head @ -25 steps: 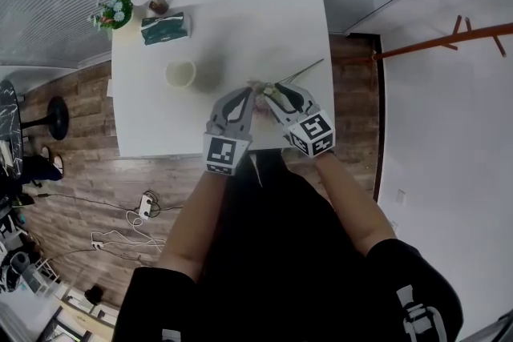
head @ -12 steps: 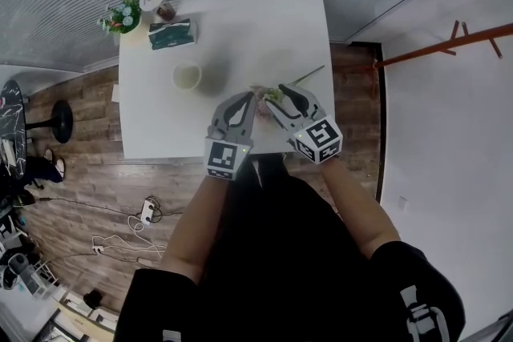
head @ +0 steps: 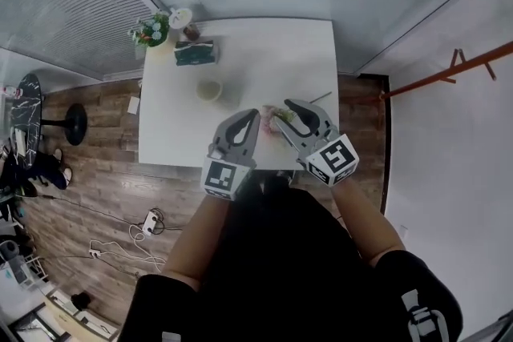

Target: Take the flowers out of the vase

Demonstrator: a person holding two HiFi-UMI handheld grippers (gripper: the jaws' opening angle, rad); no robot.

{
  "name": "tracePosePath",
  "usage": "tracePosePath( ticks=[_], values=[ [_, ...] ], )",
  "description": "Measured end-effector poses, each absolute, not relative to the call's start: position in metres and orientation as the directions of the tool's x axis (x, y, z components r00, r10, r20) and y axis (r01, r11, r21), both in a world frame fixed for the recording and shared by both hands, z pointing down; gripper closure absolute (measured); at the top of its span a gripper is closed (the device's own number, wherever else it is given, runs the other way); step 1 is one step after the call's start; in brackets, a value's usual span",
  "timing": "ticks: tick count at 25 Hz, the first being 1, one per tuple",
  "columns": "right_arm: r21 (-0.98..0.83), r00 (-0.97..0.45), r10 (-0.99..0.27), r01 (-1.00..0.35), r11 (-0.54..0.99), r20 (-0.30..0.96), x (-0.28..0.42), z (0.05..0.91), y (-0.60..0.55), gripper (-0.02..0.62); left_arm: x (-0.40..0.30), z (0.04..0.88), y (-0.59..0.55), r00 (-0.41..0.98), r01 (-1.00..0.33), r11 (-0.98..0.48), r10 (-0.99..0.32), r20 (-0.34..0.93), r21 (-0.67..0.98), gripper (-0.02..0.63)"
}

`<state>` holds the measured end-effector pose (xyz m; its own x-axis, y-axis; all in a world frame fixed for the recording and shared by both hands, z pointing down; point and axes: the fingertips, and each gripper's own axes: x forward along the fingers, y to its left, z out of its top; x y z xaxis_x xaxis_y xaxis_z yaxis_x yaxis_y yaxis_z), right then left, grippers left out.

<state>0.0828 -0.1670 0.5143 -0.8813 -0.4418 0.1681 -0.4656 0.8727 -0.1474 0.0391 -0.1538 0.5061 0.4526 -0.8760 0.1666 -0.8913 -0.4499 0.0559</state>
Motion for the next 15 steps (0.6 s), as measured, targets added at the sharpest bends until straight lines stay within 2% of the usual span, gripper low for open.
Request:
tracePosePath(
  ticks=[3, 6, 15],
  values=[
    [-0.151, -0.899, -0.417, -0.434, 0.888, 0.133, 0.075, 0.486, -0.161, 0.517, 0.033, 0.483, -0.144, 0.442, -0.897, -0.439, -0.884, 0.152, 0.052, 0.594],
    [-0.138, -0.918, -0.378, -0.392, 0.909, 0.118, 0.062, 0.462, -0.154, 0.56, 0.022, 0.458, -0.135, 0.424, -0.905, -0.422, -0.895, 0.141, 0.043, 0.594],
    [-0.087, -0.951, -0.291, -0.301, 0.95, 0.108, 0.009, 0.424, -0.128, 0.571, -0.028, 0.411, -0.113, 0.403, -0.915, -0.403, -0.91, 0.097, 0.022, 0.594]
  ],
)
